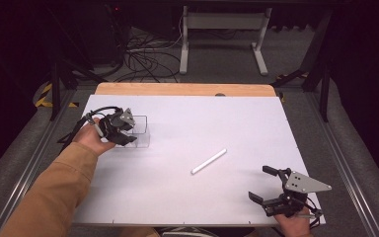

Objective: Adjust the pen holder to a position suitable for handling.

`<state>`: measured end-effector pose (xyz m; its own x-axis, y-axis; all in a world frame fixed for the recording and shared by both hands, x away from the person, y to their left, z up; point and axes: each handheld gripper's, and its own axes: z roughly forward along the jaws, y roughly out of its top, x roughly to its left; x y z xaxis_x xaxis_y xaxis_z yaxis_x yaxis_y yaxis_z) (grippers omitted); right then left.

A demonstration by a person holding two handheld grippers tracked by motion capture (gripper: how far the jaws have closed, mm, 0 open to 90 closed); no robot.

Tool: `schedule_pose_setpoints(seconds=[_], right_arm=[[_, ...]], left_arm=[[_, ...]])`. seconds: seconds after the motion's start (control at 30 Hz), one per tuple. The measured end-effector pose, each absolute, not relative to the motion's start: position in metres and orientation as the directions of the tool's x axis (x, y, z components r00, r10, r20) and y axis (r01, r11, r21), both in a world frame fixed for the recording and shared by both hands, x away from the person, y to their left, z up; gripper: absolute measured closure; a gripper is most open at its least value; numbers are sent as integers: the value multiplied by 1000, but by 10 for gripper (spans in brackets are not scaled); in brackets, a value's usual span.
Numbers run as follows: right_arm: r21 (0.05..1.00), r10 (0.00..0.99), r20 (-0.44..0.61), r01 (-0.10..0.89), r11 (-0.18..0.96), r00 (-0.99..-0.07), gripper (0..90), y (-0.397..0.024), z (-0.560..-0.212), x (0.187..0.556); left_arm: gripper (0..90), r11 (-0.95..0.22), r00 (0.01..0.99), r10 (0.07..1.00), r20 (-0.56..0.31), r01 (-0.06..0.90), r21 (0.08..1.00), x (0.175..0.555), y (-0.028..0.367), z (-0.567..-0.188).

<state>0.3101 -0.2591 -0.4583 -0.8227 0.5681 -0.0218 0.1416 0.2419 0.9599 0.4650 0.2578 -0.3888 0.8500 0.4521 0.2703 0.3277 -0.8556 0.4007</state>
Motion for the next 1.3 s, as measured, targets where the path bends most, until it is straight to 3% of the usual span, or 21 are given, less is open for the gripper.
schedule_pose_setpoints(seconds=[0.2,0.43,0.57,0.83,1.3], right_arm=[[960,565,-21,140,241,-825,27,-259,-458,311],[961,564,-17,143,239,-826,27,-259,-459,311],[961,565,-15,144,236,-825,28,-259,-459,311],[962,560,-10,145,231,-828,27,-259,-459,311],[963,555,-8,143,228,-832,27,-259,-460,311]], left_arm=[[653,-873,860,436,267,332,357,465,255,-395],[687,-877,870,425,249,327,353,465,256,-393],[728,-902,887,375,271,282,326,460,256,-391],[870,-905,905,349,244,259,337,452,255,-384],[873,-897,929,269,253,147,417,445,216,-355]])
